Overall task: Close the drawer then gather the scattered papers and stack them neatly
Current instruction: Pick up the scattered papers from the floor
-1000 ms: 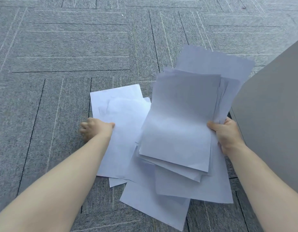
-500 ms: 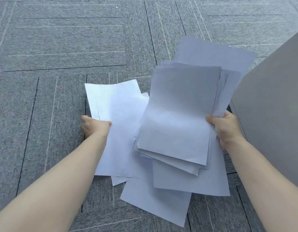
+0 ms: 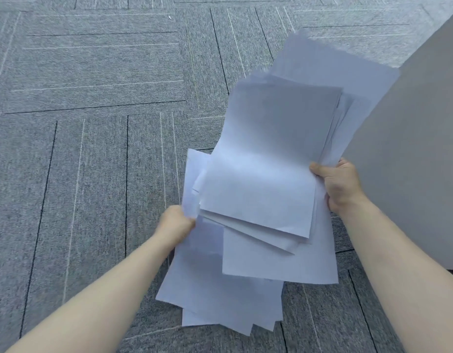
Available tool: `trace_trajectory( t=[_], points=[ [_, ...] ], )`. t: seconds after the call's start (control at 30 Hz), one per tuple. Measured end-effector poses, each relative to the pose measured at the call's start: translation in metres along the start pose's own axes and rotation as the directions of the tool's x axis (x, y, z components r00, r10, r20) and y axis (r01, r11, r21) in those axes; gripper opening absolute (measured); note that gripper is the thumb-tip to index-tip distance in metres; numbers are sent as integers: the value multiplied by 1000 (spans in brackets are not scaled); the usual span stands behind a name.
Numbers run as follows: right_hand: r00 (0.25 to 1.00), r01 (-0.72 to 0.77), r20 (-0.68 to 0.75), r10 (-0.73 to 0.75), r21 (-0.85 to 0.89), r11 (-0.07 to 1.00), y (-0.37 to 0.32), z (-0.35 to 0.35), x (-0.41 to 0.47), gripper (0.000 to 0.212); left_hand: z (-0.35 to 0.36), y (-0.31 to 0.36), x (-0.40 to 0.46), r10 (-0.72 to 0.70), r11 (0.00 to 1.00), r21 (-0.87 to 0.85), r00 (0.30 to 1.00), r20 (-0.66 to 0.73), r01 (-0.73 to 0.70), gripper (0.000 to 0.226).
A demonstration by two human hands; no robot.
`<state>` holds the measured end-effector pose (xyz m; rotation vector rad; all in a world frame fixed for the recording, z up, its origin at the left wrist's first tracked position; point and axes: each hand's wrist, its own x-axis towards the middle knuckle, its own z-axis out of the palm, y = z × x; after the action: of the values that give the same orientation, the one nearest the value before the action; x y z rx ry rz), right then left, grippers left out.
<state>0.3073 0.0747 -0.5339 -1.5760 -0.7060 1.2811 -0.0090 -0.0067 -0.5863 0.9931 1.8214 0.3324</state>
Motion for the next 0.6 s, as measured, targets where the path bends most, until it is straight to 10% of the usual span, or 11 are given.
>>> trace_trajectory(
  t=[0.27, 0.6],
  points=[
    [998, 45, 37, -41, -117, 992, -6, 0, -6, 31, 63, -11, -28, 218, 823, 565, 953, -212, -62, 28],
    [995, 95, -7, -98, -175, 980, -9, -9, -6, 28, 84, -12, -36, 162, 900, 434, 958, -238, -44, 28]
  ],
)
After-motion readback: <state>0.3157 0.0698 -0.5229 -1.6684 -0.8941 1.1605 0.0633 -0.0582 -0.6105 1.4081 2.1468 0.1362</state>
